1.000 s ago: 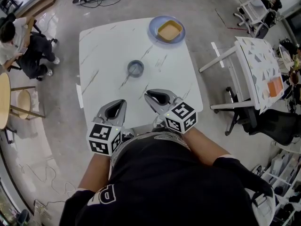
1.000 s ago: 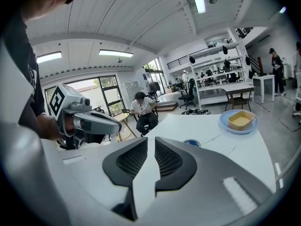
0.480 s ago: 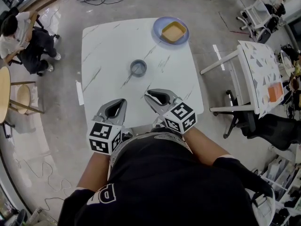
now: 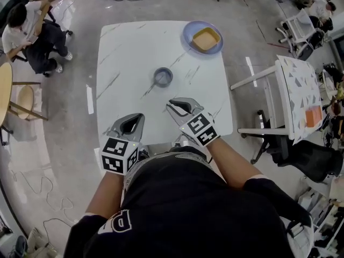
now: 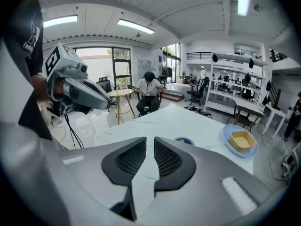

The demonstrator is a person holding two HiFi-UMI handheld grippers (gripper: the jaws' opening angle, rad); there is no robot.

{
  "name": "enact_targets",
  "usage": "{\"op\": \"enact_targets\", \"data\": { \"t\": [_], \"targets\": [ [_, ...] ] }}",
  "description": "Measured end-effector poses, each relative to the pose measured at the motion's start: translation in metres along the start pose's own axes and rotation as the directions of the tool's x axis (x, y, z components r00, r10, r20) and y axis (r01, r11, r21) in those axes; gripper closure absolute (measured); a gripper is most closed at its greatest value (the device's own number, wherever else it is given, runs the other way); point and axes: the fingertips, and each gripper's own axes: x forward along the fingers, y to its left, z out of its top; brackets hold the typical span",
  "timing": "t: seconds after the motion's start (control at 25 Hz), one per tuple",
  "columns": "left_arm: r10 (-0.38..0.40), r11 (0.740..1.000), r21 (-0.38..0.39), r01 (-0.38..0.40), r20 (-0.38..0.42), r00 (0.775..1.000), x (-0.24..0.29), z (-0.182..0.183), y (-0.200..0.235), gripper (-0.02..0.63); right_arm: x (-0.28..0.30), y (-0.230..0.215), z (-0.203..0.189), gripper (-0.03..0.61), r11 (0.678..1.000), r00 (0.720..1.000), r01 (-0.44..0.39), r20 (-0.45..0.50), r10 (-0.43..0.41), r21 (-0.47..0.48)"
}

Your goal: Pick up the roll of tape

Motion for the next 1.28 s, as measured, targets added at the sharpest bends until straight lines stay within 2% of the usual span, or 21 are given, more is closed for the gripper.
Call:
{"op": "enact_targets", "data": {
  "t": [0.32,0.84,1.28],
  "targets": [
    [0.042,0.998,-0.044,-0.042,-0.004,0.999,-0.007,-0.012,0.015,0.555,0.042,-0.021,-0.019,0.538,0.991,0.993,-0.007,-0.115,-0.009,-0.134],
    [0.116,0.988,-0.104,-0.115,0.008,0.993,-0.025,-0.019,0.037,0.555,0.101,-0.053,-0.047,0.538,0.982,0.969,-0.041,-0.246,-0.006,-0.185],
    [0.147,0.98,-0.134,-0.146,-0.006,0.989,-0.031,-0.025,0.045,0.555,0.138,-0.072,-0.062,0.537,0.973,0.945,-0.07,-0.327,-0.006,-0.221]
  ]
}}
